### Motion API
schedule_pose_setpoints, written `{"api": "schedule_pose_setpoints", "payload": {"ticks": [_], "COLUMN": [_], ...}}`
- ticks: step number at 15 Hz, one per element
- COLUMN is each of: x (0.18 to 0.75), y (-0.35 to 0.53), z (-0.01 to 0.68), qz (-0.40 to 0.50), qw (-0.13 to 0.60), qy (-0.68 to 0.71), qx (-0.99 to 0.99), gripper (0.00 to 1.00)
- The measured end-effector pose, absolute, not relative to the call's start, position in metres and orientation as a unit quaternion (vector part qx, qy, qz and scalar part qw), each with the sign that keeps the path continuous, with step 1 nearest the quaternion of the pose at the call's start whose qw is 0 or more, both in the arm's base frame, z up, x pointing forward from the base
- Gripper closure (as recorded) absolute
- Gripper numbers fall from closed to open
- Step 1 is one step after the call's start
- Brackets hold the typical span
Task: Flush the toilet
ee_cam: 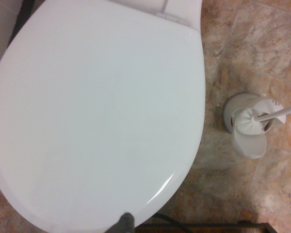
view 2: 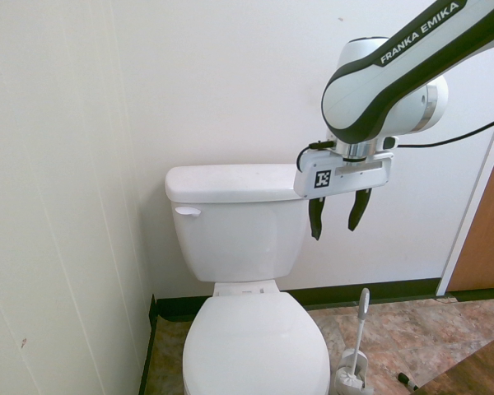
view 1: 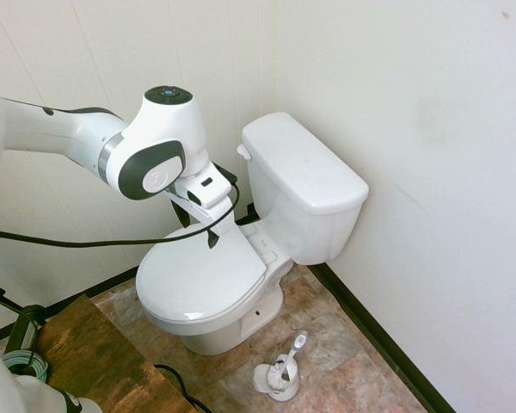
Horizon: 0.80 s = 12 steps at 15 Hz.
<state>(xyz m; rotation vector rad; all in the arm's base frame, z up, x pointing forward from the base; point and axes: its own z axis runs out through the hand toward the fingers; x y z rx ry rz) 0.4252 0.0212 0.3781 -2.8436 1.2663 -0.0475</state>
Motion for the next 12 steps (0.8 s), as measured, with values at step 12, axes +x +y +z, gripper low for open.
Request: {"api": "schedule_pose_setpoints", "payload": {"ticks": [12], "x": [0.573], "y": [0.113], "z": [0.385], "qz": [-0.036], "qw": [0.049], "qy": [0.436], "qx": [-0.898], "gripper": [0.0]}}
